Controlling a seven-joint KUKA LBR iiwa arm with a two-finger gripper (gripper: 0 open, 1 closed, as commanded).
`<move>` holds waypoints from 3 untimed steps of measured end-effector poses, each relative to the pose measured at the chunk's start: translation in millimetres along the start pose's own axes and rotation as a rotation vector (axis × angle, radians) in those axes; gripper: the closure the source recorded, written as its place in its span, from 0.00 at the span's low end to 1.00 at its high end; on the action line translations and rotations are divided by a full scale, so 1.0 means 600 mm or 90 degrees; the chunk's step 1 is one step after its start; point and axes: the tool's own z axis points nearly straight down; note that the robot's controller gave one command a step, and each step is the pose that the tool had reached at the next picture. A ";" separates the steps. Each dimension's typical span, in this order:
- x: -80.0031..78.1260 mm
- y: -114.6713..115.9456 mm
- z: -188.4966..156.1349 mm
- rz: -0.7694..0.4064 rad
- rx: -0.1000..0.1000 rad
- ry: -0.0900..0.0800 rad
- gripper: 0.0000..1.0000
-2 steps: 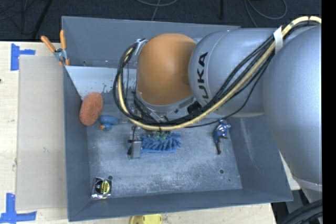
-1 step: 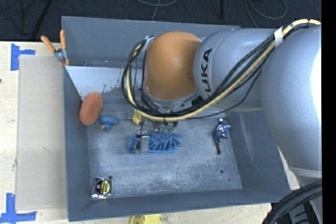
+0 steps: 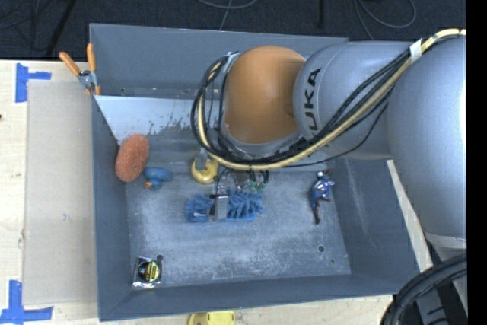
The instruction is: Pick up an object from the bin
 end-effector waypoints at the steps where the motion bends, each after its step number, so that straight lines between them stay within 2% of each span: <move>1: -0.005 -0.016 0.023 0.048 0.000 -0.001 0.00; 2: 0.033 -0.053 0.047 0.056 0.000 0.000 0.00; 3: 0.040 -0.061 0.053 0.057 0.000 0.001 0.00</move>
Offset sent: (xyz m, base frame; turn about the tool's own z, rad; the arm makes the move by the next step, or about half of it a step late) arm -0.0210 -0.0396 -0.0309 0.0916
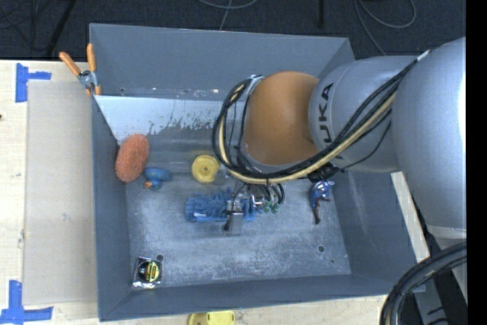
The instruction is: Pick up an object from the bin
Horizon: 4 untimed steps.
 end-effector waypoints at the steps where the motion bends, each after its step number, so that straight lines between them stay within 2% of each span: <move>1: -0.050 0.010 -0.067 -0.049 -0.001 -0.002 1.00; 2: -0.050 0.010 -0.067 -0.048 -0.001 -0.002 0.00; 3: -0.050 0.010 -0.067 -0.047 -0.001 -0.002 0.00; 4: -0.041 -0.003 0.015 -0.074 -0.001 -0.005 0.00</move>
Offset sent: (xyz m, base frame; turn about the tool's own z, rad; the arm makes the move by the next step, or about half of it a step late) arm 0.0000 0.0000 0.0000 0.0000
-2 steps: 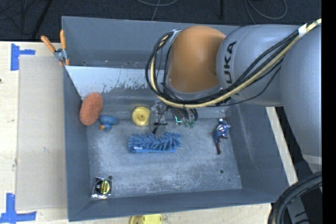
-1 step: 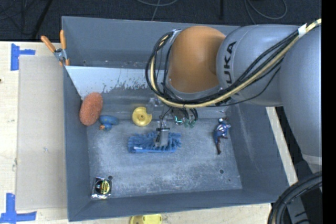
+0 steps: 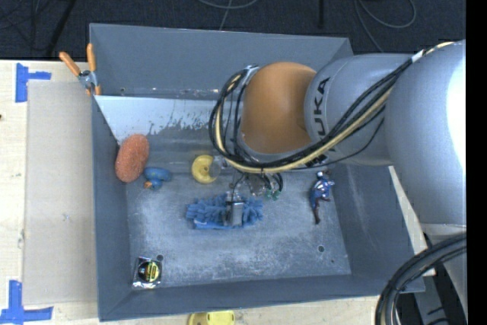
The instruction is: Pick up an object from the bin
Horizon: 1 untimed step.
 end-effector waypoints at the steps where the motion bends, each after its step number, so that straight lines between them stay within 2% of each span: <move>1: 0.011 0.010 0.024 0.101 -0.001 -0.004 1.00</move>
Offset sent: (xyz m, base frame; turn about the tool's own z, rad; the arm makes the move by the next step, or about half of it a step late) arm 0.0000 0.0000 0.0000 0.0000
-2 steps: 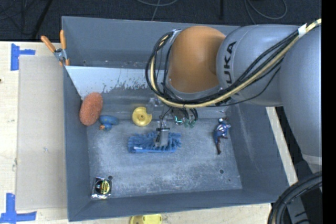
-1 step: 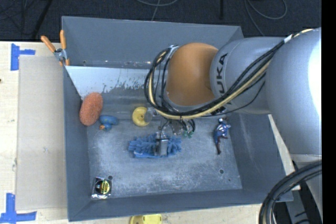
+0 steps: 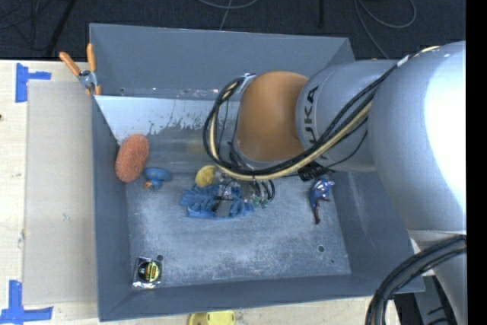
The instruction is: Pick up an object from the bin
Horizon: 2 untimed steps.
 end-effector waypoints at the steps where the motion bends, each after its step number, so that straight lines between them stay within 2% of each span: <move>1: 0.000 0.000 0.000 0.000 0.000 0.000 1.00; 2: 0.017 -0.011 -0.286 0.005 0.001 0.001 1.00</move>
Offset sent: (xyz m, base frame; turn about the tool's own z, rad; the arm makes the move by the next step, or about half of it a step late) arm -0.0139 -0.0080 0.1671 0.0049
